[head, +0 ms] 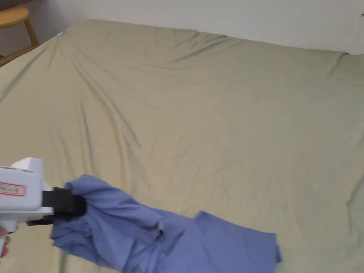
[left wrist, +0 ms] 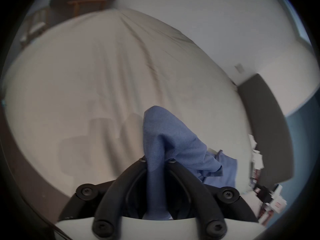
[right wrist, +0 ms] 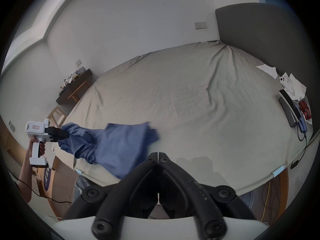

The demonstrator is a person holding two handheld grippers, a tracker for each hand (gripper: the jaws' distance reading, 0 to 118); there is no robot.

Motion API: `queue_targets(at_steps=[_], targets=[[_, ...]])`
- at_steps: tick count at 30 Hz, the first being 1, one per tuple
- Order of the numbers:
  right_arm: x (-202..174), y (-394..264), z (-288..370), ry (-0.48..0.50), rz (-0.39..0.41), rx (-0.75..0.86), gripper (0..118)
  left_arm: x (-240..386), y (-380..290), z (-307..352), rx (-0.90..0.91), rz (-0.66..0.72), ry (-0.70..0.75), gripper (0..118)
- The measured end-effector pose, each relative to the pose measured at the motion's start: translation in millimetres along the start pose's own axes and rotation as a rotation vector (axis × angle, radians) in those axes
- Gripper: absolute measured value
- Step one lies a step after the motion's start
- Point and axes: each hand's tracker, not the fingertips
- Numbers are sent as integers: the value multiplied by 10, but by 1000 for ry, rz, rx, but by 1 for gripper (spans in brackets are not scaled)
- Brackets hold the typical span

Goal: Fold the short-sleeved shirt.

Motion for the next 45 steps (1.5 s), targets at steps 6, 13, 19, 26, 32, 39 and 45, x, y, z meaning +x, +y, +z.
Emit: queue_targets(at_steps=[6, 13, 19, 26, 32, 39, 45], targets=[[13, -19, -22, 2, -2, -1, 2, 79, 3, 367, 19, -50, 109, 11], [-26, -52, -71, 25, 5, -15, 2, 999, -115, 140, -38, -140, -125, 11], [67, -114, -2, 17, -32, -3, 2, 1749, -348, -491, -161, -236, -235, 11], [237, -153, 85, -27, -72, 9, 2, 2190, -671, -1167, -263, -313, -208, 11], [302, -158, 83, -43, -96, 11, 2, 2262, -819, -1104, -277, -365, -326, 45], [248, -149, -15, -18, -94, -10, 2, 2103, -698, -710, -325, -194, -650, 57], [231, -154, -27, -10, -88, -16, 2, 1915, -613, -794, -117, -307, -247, 1]])
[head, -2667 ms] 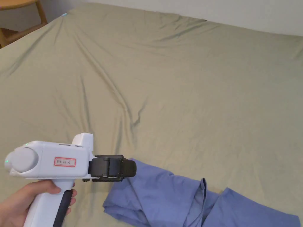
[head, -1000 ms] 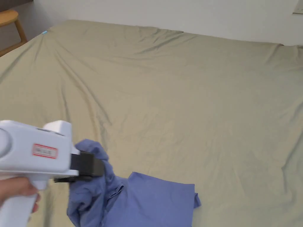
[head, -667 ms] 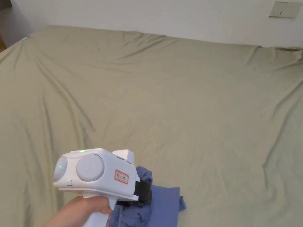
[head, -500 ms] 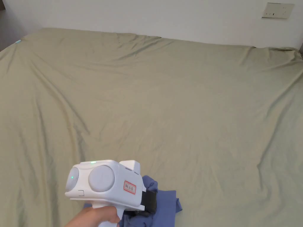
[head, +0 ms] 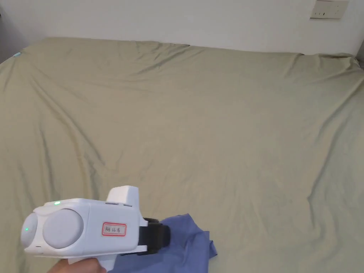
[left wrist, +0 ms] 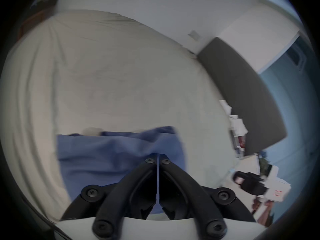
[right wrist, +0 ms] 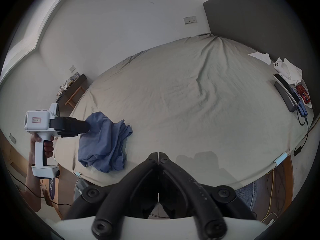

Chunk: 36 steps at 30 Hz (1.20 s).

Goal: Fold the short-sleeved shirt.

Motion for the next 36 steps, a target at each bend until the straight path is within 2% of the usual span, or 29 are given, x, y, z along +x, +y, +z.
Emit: queue_targets(at_steps=[4, 8, 11, 14, 17, 20, 23, 25, 27, 29, 30, 32, 34, 35, 36], targets=[[31, -6, -7, -10, -15, -10, 2, -134, -47, -215, -37, 68, -35, 1], [29, -13, -32, -24, -10, -22, 2, 6, -148, -658, -88, 3, -26, 1], [22, -24, -26, -19, -16, -25, 2, 92, -231, -878, -98, 8, -63, 0], [4, -26, -34, -16, -10, -33, 2, 106, -274, -945, -108, 73, -128, 0], [-47, 12, -107, -1, 8, -40, 2, 91, -305, -844, -92, 79, -138, 0], [-256, 170, -200, 104, 72, -4, 2, 94, -349, -392, -11, 111, -258, 0], [-574, 374, -432, 300, 101, 25, 2, -41, -455, 250, 153, 141, -391, 0], [-815, 476, -691, 429, 98, 2, 1, -180, -511, 573, 233, 136, -378, 0], [-1064, 517, -1041, 563, 86, -54, 1, -365, -570, 797, 293, 148, -296, 0], [-1247, 494, -1392, 650, 52, -127, 1, -571, -629, 919, 328, 163, -239, 0], [-1317, 465, -1562, 662, 37, -169, 1, -676, -659, 958, 332, 166, -228, 0], [-1371, 396, -1863, 628, 27, -229, 1, -778, -677, 970, 323, 213, -184, 0], [-1361, 326, -2083, 525, 39, -271, 1, -908, -704, 957, 309, 247, -178, 0], [-1350, 285, -2194, 433, 73, -298, 1, -956, -704, 925, 305, 262, -180, 0], [-1330, 220, -2282, 324, 151, -308, 1, -1006, -711, 904, 301, 280, -186, 0]])
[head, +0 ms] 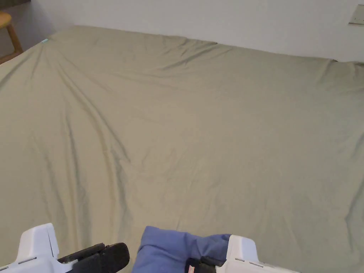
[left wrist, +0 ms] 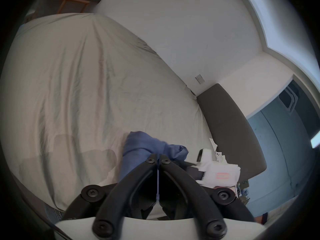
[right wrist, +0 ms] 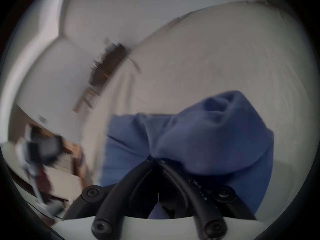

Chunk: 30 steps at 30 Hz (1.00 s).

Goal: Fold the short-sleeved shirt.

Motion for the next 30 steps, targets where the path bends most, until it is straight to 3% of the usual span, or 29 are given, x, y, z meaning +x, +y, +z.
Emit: queue_targets(at_steps=[1, 2, 4, 6, 9, 10, 11, 17, 20, 22, 23, 24, 26, 28, 30], targets=[[36, -55, -51, 12, 66, 19, 1, -36, 4, -12, -3, 9, -2, 0], [62, -97, -15, 138, 79, 96, 1, -67, 8, -28, -5, 13, -3, 0], [28, -67, 31, 95, -24, 59, 1, -120, 24, -85, -10, 12, -17, 2], [27, -28, 10, 90, -14, 44, 1, -182, 48, -181, -42, 0, -54, 9], [60, -27, 26, 107, -35, 42, 1, -260, 70, -383, -84, -36, -87, 82], [72, -25, 25, 114, -42, 42, 1, -282, 74, -456, -108, -45, -93, 97], [80, -20, 25, 121, -59, 40, 1, -297, 89, -525, -150, -61, -98, 100], [67, -33, 43, 124, -66, 37, 1, -448, 130, -1019, -269, -182, 20, 101], [90, -30, 42, 137, -81, 32, 1, -531, 85, -1138, -286, -169, -49, 100], [102, -34, 49, 146, -88, 31, 1, -466, 72, -1128, -282, -158, -150, 83], [105, -37, 52, 149, -92, 30, 1, -453, 36, -1154, -314, -104, -194, 81], [111, -34, 52, 151, -95, 30, 1, -427, -21, -1185, -296, -113, -161, 76], [126, -36, 57, 158, -100, 30, 1, -400, -104, -1232, -294, -186, -108, 35], [130, -35, 56, 160, -106, 31, 1, -454, -86, -1234, -275, -148, -18, 32], [100, -32, 90, 171, -118, 29, 1, -614, -6, -1223, -312, 29, -119, 31]])
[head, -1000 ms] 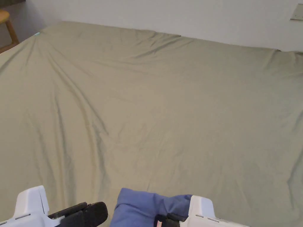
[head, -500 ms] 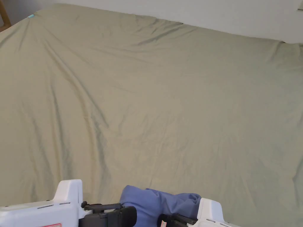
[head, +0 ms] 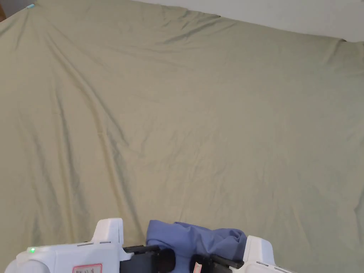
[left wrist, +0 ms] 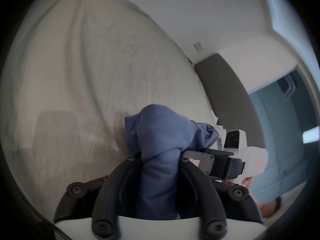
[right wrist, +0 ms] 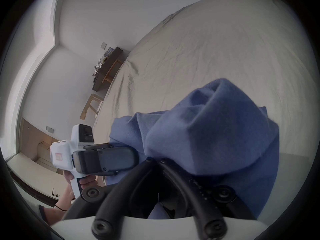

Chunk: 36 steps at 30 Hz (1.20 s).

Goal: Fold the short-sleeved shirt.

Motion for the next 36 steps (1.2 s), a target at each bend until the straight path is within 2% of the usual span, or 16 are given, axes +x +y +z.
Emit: queue_targets(at_steps=[4, 9, 11, 14, 18, 20, 23, 32, 36], targets=[[-128, -53, 207, -38, 38, 42, 1, 240, 39, 50, -33, -167, 102, 26], [-243, -85, 764, -30, 44, 148, 1, 405, 189, 491, 37, -38, -25, 23], [-262, -62, 947, -56, 46, 198, 1, 392, 245, 822, 122, -42, -22, 22], [-294, -10, 1078, -101, 47, 233, 1, 349, 392, 1315, 192, -135, 156, 22], [-346, 33, 1091, -146, 74, 208, 1, 6, 726, 1814, 155, -118, 399, 22], [-416, 19, 1072, -171, 100, 178, 1, -157, 852, 2005, 119, -100, 456, 22], [-534, 16, 992, -208, 136, 138, 1, -310, 1035, 2236, 65, -146, 548, 22], [-805, 101, 625, -208, 172, 80, 1, -855, 1498, 2692, 63, -143, 910, 22], [-866, 138, 538, -213, 198, 62, 1, -1055, 1657, 2740, 48, -122, 957, 22]])
